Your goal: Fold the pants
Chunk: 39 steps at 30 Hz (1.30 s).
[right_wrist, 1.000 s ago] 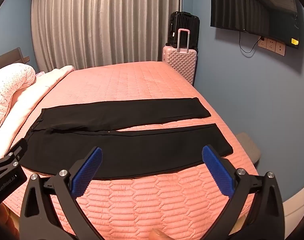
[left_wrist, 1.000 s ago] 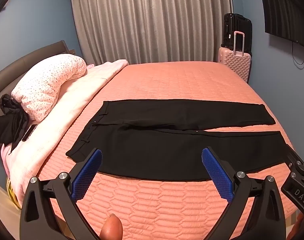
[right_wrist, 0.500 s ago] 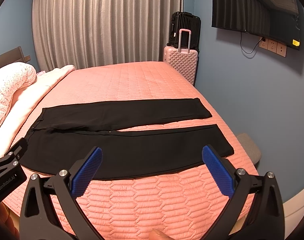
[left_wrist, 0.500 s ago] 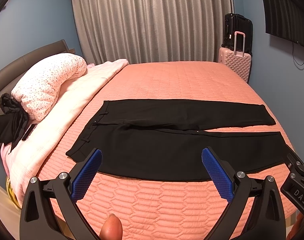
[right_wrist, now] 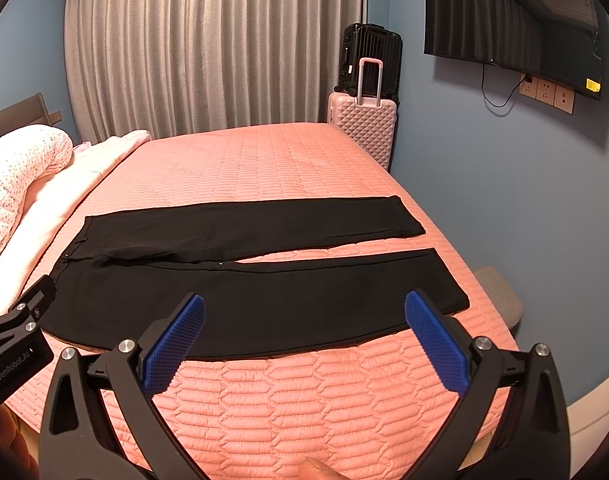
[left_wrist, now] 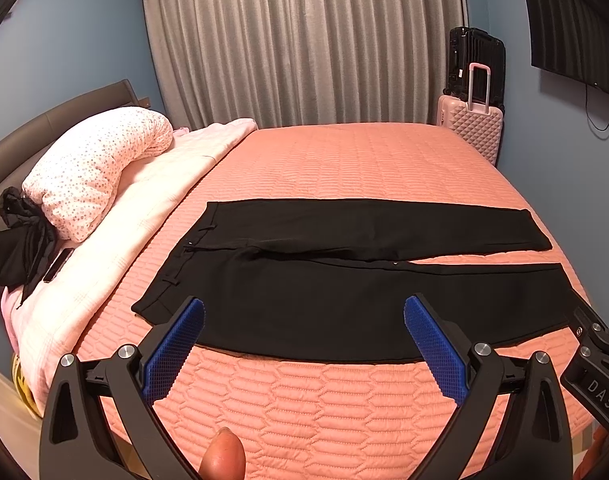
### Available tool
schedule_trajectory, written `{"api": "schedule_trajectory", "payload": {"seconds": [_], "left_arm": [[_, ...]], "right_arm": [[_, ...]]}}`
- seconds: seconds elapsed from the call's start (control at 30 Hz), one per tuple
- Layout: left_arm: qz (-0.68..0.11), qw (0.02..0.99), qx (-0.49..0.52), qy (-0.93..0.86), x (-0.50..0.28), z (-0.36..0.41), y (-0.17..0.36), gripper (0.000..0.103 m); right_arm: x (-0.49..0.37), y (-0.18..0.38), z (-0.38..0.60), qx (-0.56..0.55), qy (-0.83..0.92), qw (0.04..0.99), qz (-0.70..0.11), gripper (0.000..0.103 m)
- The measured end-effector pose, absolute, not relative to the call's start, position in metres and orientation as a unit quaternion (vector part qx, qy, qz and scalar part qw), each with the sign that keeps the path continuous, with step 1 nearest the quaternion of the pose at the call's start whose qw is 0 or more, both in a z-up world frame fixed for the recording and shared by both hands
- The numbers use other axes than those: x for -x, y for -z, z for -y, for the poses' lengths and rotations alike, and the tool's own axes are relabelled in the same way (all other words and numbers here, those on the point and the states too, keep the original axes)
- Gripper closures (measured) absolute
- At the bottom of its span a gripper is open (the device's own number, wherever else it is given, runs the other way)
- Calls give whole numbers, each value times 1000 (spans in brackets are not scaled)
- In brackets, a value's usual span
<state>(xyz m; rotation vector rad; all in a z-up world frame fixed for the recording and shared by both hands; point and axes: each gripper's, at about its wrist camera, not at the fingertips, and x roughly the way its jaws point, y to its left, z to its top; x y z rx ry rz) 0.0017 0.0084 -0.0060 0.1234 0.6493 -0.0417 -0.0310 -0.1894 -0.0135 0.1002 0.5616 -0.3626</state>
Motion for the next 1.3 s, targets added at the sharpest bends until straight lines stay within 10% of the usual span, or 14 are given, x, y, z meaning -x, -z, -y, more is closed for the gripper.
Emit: {"api": "schedule_trajectory", "payload": {"seconds": [1.3], "left_arm": [[-320, 945, -59, 22, -3, -7, 6, 5]], "right_arm": [[32, 18, 190, -53, 178, 943, -276, 5]]}}
